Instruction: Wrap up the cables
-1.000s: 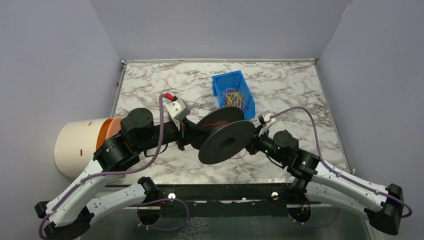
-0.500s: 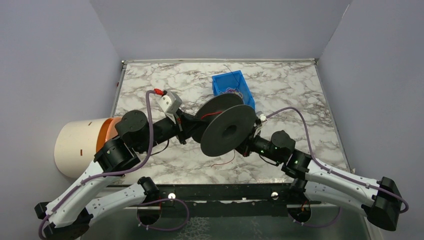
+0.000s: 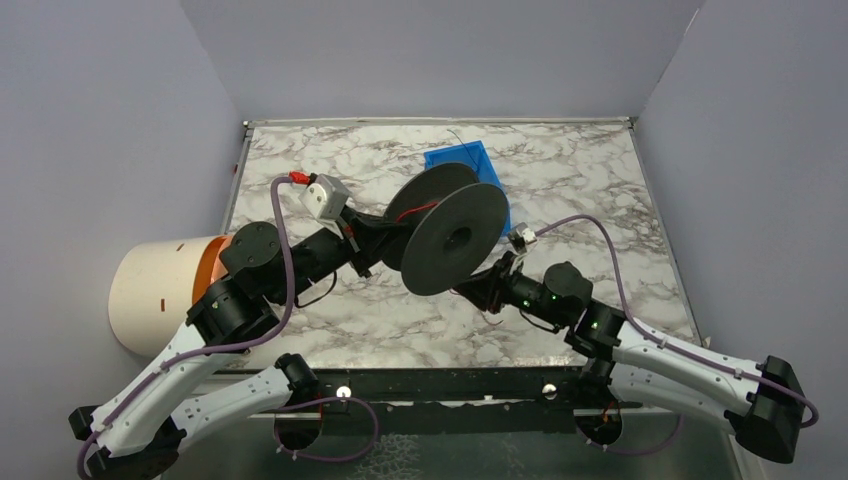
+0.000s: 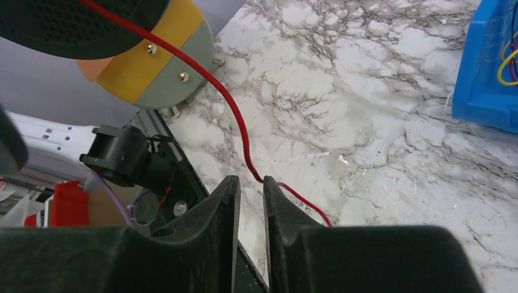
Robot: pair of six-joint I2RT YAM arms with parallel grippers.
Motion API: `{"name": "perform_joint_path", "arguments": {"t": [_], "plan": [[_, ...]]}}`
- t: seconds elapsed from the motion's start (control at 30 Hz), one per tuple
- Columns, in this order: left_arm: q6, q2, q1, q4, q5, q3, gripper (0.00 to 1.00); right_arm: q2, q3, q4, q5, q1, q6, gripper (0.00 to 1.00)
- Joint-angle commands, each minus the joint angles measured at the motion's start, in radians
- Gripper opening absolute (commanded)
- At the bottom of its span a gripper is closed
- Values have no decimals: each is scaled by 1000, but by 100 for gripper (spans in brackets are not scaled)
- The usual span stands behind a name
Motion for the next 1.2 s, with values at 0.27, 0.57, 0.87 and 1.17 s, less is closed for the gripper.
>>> {"name": "perform_joint_path", "arguments": {"t": [0.27,0.57,0.87,1.17], "plan": [[34,-19,-2,106,-142,57,0,-102,33,-155,184,1,-1,47],[70,-4,-1,60,-215,103,0,-146,148,-363,282,1,-77,57],[85,-2,-2,45,-224,133,0,-42,250,-578,335,1,40,59],[94,3,-2,34,-243,139,0,71,302,-587,190,1,109,56]]}}
